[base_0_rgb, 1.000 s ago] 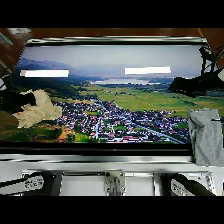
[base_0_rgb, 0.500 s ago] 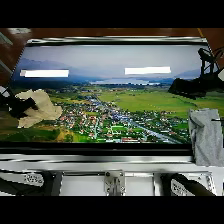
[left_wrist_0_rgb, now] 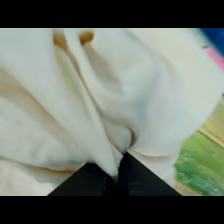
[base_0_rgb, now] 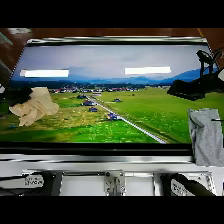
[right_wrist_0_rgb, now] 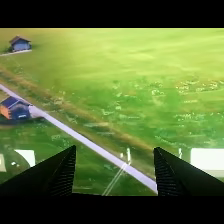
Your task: Fold the shirts.
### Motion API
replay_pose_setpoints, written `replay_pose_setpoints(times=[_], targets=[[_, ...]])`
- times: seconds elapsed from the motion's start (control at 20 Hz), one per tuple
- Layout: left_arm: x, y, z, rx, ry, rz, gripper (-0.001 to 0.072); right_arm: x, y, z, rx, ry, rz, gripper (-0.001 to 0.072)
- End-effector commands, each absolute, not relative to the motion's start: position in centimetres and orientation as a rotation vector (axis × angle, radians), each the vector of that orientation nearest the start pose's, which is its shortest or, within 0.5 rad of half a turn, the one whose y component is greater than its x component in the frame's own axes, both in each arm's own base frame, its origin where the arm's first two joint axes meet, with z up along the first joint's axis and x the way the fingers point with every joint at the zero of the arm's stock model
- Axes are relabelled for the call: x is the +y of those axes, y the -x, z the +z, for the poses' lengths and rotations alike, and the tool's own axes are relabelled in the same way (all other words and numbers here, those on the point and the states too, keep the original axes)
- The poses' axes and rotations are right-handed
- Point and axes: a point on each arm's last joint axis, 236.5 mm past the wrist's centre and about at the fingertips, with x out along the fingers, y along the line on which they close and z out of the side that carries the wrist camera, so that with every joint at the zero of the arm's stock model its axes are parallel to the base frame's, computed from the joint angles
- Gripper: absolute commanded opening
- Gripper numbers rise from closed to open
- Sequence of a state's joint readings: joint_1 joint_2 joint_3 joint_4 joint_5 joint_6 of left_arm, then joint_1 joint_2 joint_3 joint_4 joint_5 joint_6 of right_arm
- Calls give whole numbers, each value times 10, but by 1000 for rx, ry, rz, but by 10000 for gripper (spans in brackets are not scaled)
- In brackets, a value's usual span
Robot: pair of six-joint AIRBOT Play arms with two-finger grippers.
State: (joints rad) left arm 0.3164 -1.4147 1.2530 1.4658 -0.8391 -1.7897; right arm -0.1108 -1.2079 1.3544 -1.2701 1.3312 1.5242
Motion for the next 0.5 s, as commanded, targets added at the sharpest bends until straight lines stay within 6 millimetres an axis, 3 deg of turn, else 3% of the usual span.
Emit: replay_pose_setpoints(times=[0.0,0.15,0.25,0.35,0.45], targets=[[61,-446,142,728,299,166,37,30,-370,115,1192,-142,241,599],[-40,-404,223,594,235,-85,37,25,-360,165,1105,-75,239,599],[-124,-370,248,570,281,-323,37,32,-346,201,1022,-65,256,639],[-201,-337,238,634,284,-532,37,35,-324,220,993,-47,263,638],[-267,-312,202,724,275,-663,37,37,-296,220,1054,-33,279,639]])
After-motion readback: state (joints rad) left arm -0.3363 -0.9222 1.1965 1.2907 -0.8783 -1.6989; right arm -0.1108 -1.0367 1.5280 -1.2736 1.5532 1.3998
